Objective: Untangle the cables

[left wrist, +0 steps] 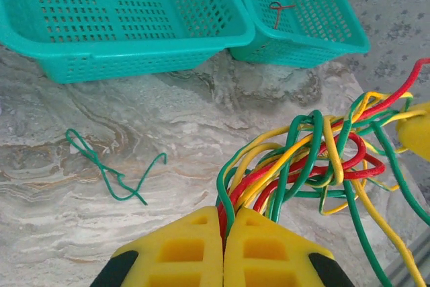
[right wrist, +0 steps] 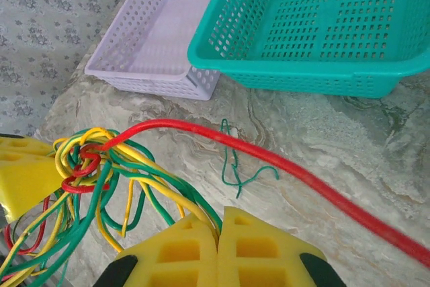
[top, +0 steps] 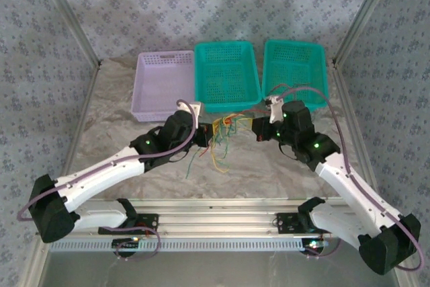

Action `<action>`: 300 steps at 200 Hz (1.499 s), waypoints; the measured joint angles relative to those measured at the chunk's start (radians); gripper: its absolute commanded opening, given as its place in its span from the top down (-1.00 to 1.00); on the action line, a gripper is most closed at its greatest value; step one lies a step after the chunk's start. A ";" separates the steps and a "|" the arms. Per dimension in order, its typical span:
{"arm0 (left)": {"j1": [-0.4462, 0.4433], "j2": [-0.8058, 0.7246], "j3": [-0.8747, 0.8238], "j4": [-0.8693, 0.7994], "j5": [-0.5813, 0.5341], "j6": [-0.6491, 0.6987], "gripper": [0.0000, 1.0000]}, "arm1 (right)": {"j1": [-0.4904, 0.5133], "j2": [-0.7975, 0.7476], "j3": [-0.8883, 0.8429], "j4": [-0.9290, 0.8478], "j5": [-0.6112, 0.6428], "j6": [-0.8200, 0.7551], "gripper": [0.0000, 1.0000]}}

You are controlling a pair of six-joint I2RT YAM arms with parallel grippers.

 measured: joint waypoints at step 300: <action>0.057 0.048 -0.014 -0.096 -0.115 -0.146 1.00 | 0.278 0.168 -0.125 0.310 -0.149 0.058 -0.28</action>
